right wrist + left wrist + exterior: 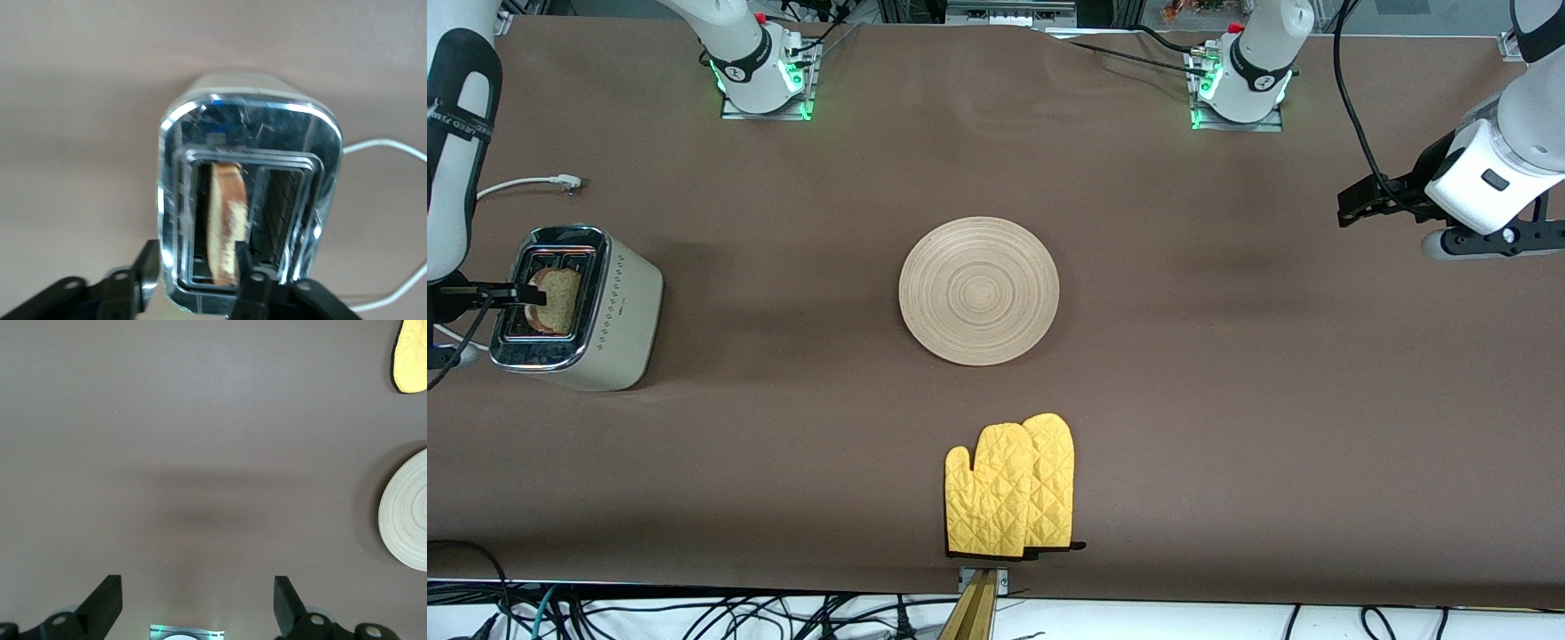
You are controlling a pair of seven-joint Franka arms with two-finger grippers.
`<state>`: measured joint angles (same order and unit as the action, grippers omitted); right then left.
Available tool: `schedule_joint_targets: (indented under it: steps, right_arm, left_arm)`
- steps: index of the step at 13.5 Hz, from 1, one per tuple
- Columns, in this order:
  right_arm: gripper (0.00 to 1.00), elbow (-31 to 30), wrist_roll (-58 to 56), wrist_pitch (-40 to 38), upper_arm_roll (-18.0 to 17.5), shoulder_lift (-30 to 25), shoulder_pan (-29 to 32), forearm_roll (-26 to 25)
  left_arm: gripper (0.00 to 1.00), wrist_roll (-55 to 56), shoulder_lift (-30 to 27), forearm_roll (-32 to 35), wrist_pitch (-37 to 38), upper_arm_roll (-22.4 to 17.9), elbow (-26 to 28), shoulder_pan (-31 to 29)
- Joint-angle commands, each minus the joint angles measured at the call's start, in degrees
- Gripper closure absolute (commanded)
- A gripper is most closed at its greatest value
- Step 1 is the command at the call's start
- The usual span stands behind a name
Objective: Move plate and put bread in toaster
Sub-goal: 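Open the right gripper and raise it away from the toaster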
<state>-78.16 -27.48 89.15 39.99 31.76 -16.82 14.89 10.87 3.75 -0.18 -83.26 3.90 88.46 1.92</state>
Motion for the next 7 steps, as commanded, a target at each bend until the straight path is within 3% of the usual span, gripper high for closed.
schedule_joint_targets:
  steps: [1,3,7]
  right_arm:
    - [0.0,3.0,-0.21,-3.27,-0.17,-0.82,-1.55,3.65]
    - [0.0,5.37,1.98,-5.03,0.0,-0.91,-4.18,6.02]
    - [0.0,7.32,11.54,-6.89,-1.13,-1.44,-10.33,6.12]
  left_arm:
    - [0.0,0.03,0.56,-1.14,0.99,-0.12,-1.53,0.02]
    - [0.0,0.03,0.56,-1.05,0.99,-0.12,-1.53,0.02]
    - [0.0,-0.06,0.56,-1.05,0.99,-0.12,-1.53,-0.07]
